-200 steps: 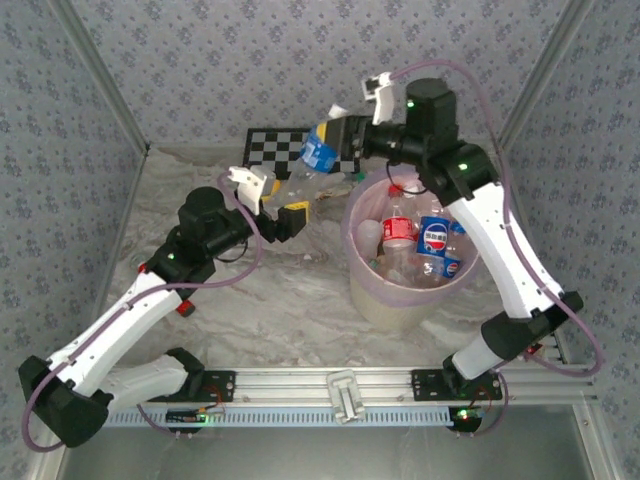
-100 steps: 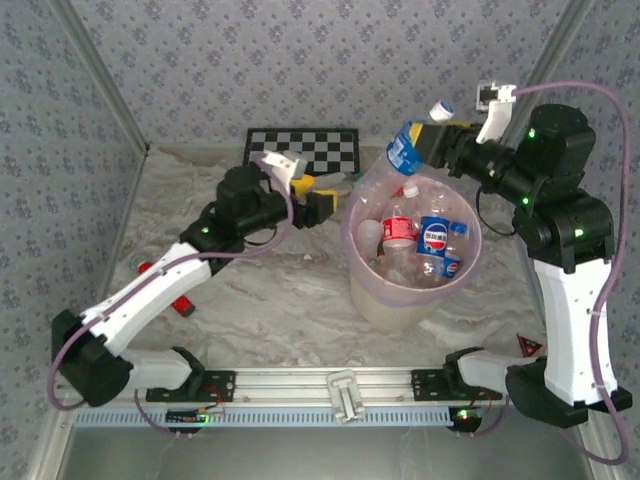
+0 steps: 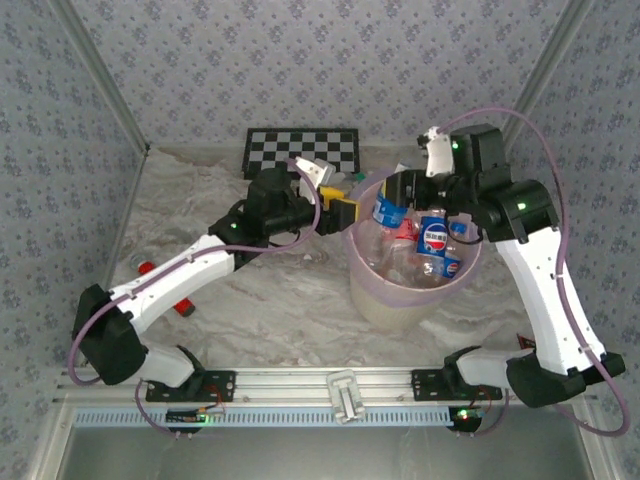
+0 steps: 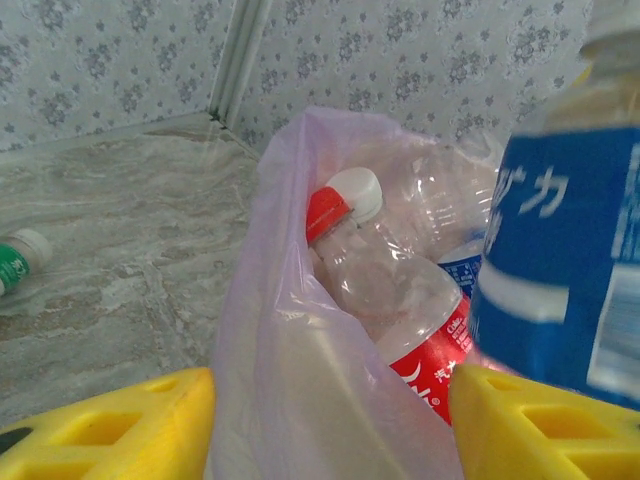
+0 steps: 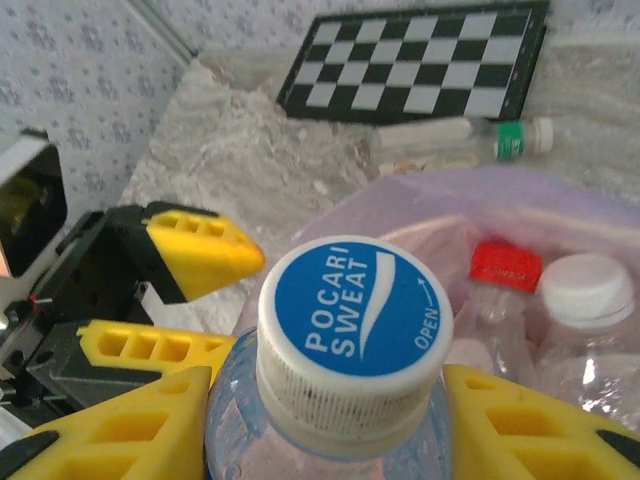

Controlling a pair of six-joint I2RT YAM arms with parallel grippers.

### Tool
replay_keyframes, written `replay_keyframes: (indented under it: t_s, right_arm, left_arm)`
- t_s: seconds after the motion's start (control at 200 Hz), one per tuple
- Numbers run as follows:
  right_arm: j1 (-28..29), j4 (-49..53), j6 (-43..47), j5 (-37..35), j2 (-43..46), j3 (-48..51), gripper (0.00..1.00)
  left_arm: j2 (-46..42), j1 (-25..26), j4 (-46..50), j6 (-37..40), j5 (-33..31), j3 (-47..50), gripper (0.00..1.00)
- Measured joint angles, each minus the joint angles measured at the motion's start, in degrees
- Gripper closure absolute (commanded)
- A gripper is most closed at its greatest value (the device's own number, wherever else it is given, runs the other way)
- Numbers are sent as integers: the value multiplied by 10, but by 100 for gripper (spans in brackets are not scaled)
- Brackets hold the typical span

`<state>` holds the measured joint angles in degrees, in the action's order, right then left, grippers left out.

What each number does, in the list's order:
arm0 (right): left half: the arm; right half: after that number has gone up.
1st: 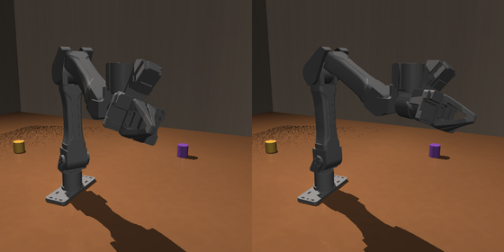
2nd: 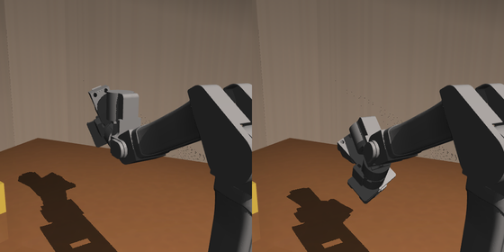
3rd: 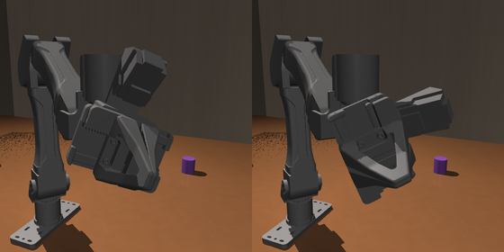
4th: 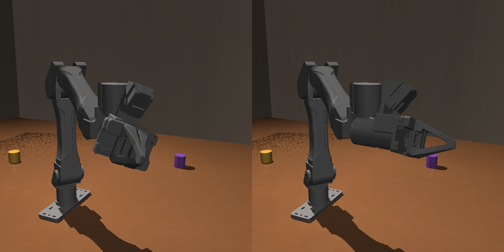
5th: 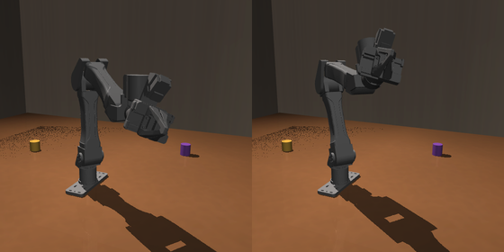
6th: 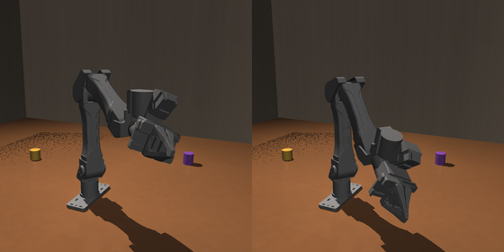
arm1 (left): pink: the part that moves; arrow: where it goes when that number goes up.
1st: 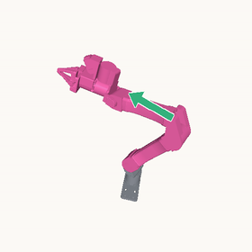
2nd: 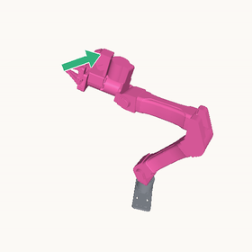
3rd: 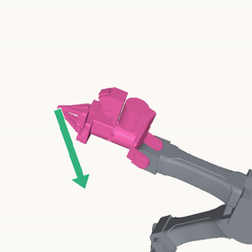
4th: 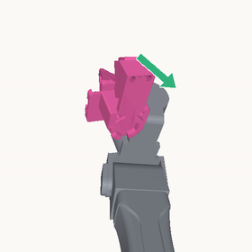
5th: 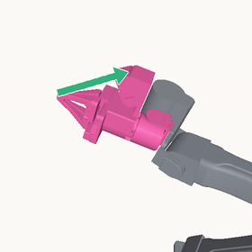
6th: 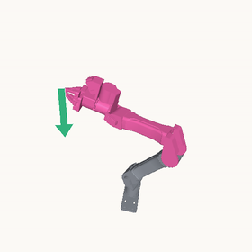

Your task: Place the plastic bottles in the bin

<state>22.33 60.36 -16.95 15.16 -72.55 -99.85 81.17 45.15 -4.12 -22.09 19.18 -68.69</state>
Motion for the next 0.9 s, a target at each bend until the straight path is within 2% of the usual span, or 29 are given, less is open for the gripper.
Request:
replay_keyframes:
  t_s: [0.13,0.285,0.54,0.745,0.9]
  right_arm:
    - [15,-2,-2,-10,-2,34,69]
    - [35,-27,-16,-19,-19,80,69]
    - [40,-82,-69,-8,-45,147,68]
    - [40,-82,-85,-3,-41,147,43]
    - [35,-34,-82,-1,-49,84,23]
  left_arm:
    - [11,3,-1,-8,8,-1,56]
    - [16,4,-6,-10,12,-7,62]
    - [18,4,-4,-11,10,-10,65]
    - [18,4,-3,-9,6,-12,66]
    - [18,4,-3,-5,5,-15,66]
